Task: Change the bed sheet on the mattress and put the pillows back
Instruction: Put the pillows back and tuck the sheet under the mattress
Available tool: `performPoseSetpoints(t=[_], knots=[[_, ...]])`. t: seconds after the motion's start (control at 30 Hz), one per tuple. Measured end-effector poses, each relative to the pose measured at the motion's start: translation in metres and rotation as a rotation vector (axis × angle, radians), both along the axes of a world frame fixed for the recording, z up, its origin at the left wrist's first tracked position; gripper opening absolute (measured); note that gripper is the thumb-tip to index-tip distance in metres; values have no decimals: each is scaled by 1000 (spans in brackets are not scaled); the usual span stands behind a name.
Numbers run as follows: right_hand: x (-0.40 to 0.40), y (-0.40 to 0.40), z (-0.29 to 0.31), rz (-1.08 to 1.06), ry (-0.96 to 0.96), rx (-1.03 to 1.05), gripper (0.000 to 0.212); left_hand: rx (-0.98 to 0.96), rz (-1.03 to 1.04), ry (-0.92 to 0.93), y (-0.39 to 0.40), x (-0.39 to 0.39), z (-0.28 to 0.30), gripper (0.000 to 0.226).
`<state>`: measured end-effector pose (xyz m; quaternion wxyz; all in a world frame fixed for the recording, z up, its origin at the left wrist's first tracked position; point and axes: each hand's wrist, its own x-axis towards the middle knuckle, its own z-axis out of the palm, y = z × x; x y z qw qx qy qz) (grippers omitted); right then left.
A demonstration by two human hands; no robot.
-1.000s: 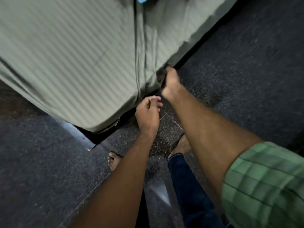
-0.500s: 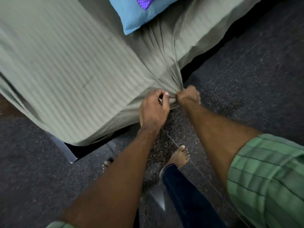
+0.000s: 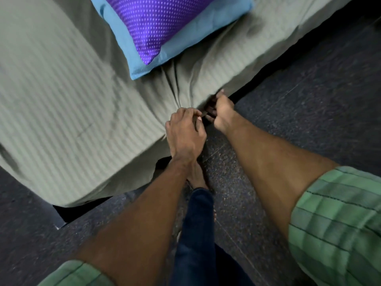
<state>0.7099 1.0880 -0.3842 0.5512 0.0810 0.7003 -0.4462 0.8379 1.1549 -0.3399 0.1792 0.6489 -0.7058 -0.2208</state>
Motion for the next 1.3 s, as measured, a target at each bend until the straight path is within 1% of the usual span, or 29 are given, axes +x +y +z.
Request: performPoseSetpoints(t=[0.03,0.07,0.1,0.13,0.17,0.23,0.27,0.3,0.37,0.43,0.5,0.57,0.63,0.67,0.7,0.77,0.8,0.83,0.87,0.93,0.97,1.0,1.03,1.07,1.1,1.17,1.23,1.27,1.3], knots=[[-1,-11,2,-33,4,8,26,-22,7,-11,-8,-8,-1,18],[-2,-18,2,-43,31,22,19,-46,13,-18,-16,-16,-2,19],[-4,-20,0,-21,96,46,18,-62,20,-19,-22,-23,-3,20],[-9,-18,0,52,180,81,18,-65,25,-15,-30,-31,-4,21],[-17,-14,-1,152,272,120,23,-58,26,-21,-37,-38,-3,21],[-37,-1,-3,434,533,283,37,-39,15,-64,-50,-53,-3,24],[-46,6,-3,533,658,357,40,-31,-16,-94,-53,-57,-4,26],[-58,6,-5,572,753,397,40,-21,-65,-123,-59,-62,-7,29],[-81,-2,-7,561,835,424,39,-8,-215,-196,-65,-69,-8,37],[-99,-14,-15,563,876,459,38,-7,-356,-234,-71,-73,-10,45],[-110,-21,-16,591,861,496,38,-7,-452,-249,-76,-78,-10,50],[-113,-31,-17,607,813,479,39,-6,-486,-261,-83,-83,-7,51],[-114,-30,-27,592,653,401,39,10,-462,-242,-89,-88,-6,49],[-116,-27,-33,538,511,341,40,17,-438,-232,-91,-90,-7,47],[-122,-24,-41,422,398,269,39,21,-410,-225,-92,-94,-7,44],[-134,-26,-47,182,304,168,31,23,-343,-229,-96,-102,-8,37],[-142,-31,-47,107,271,146,31,23,-304,-227,-97,-109,-9,34],[-150,-37,-50,57,199,122,43,21,-264,-221,-98,-114,-9,32],[-163,-44,-66,31,120,104,60,16,-229,-206,-98,-122,-10,31],[-180,-59,-97,-11,53,79,94,-4,-193,-174,-100,-133,-10,34],[-184,-68,-103,-28,4,46,98,-16,-183,-174,-103,-140,-8,38],[-184,-75,-100,-18,6,32,85,-20,-179,-182,-105,-146,-7,42],[-180,-80,-87,-37,22,42,63,-16,-178,-201,-107,-153,-4,45],[-178,-80,-72,-44,87,75,46,-17,-182,-225,-108,-160,-2,46],[-177,-74,-63,-35,138,114,38,-19,-190,-243,-108,-165,-1,47],[-194,-49,-67,-23,209,219,39,-33,-216,-251,-109,-179,-1,45],[-219,-24,-70,-17,224,375,49,-40,-243,-238,-110,-194,-5,43],[-229,-13,-65,38,219,438,51,-35,-257,-231,-110,-200,-6,42],[-239,-3,-63,131,234,429,47,-26,-272,-231,-110,-207,-8,41]])
